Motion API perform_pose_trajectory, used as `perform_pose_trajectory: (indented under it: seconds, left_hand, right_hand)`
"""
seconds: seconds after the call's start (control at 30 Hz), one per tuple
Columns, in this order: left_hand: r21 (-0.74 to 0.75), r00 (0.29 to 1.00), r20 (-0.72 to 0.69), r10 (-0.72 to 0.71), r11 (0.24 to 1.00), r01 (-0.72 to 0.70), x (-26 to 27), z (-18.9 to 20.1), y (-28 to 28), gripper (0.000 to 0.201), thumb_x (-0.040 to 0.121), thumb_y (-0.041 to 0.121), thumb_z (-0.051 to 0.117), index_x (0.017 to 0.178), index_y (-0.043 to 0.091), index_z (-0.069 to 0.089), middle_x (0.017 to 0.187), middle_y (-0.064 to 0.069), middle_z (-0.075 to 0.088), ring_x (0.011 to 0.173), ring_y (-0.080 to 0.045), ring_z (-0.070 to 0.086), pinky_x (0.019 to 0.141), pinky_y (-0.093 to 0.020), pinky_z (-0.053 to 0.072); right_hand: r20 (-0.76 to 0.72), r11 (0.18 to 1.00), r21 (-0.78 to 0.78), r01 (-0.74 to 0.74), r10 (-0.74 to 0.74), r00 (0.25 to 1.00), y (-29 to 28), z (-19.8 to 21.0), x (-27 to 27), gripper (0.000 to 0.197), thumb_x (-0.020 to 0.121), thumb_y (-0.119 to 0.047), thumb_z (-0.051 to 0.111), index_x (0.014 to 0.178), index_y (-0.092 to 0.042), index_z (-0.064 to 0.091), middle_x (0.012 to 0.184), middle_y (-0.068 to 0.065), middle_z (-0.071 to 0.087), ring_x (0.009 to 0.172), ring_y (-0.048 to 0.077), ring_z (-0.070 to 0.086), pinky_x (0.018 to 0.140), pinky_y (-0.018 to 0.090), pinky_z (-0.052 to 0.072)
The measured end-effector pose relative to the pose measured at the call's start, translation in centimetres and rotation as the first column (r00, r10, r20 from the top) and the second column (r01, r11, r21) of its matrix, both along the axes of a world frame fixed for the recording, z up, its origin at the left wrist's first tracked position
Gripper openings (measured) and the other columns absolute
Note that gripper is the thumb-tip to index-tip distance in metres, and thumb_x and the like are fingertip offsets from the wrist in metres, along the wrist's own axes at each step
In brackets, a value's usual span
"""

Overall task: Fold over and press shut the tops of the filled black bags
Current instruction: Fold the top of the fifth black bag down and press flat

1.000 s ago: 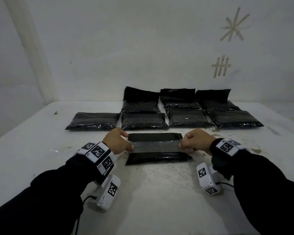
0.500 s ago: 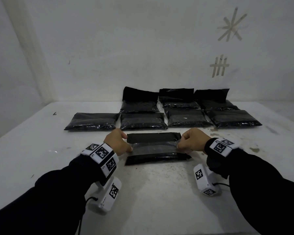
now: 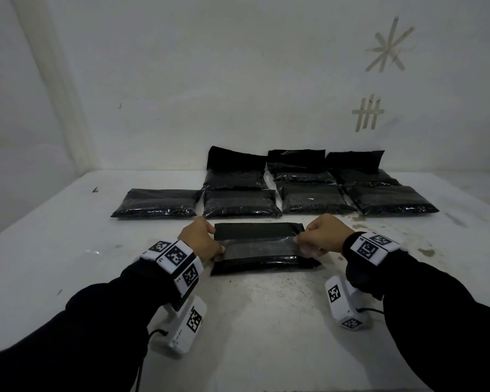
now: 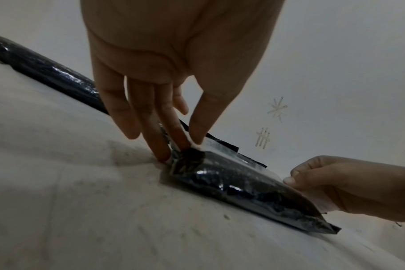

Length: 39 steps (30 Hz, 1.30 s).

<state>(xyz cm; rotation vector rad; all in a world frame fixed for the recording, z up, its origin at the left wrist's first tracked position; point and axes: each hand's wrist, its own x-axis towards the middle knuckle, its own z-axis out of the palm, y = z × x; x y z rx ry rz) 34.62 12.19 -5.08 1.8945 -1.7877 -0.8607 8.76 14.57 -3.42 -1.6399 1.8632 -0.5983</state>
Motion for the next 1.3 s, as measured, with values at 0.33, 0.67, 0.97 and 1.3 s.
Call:
perform_pose_trajectory:
  seconds: [0.33,0.67,0.97,1.3]
  left_hand:
    - [-0.076,1.0,0.002,0.022,0.997,-0.022,-0.2,0.2,0.2,0.026,0.086,0.02,0.067,0.092,0.017,0.042,0.087,-0.009,0.066,0.068,-0.021,0.065,0.072,-0.031,0.052]
    - [-0.132,0.984,0.171,-0.042,0.989,0.065,-0.3,0.6,0.6,0.026,0.086,0.021,0.063,0.071,0.026,0.043,0.104,-0.006,0.063,0.092,-0.024,0.065,0.082,-0.031,0.05]
    - [-0.131,0.972,0.231,-0.052,0.988,0.084,-0.9,0.8,1.1,0.017,0.091,0.01,0.052,0.103,0.016,0.063,0.119,-0.007,0.06,0.11,-0.022,0.056,0.087,-0.025,0.042]
    - [-0.103,0.981,0.193,-0.035,0.993,0.055,-0.9,1.1,1.6,0.02,0.087,0.007,0.059,0.102,0.012,0.07,0.113,-0.008,0.066,0.106,-0.023,0.061,0.089,-0.027,0.046]
  right_hand:
    - [-0.142,0.999,-0.004,0.036,-0.036,0.989,-0.2,0.0,0.5,0.04,0.081,-0.028,0.071,0.046,-0.015,0.057,0.038,-0.007,0.052,0.045,0.01,0.05,0.054,0.02,0.045]
    - [-0.27,0.996,0.052,0.072,-0.056,0.961,0.2,0.5,0.9,0.036,0.079,-0.04,0.072,0.074,-0.004,0.07,0.066,0.007,0.062,0.058,0.017,0.057,0.065,0.029,0.053]
    - [-0.287,0.992,0.095,0.079,-0.049,0.957,0.5,0.7,0.7,0.034,0.083,-0.038,0.068,0.079,-0.004,0.07,0.073,0.009,0.067,0.068,0.02,0.062,0.069,0.03,0.055]
    - [-0.252,0.992,0.095,0.083,-0.057,0.966,0.7,0.7,0.7,0.023,0.083,-0.026,0.069,0.082,-0.003,0.07,0.069,0.007,0.064,0.07,0.021,0.061,0.07,0.03,0.054]
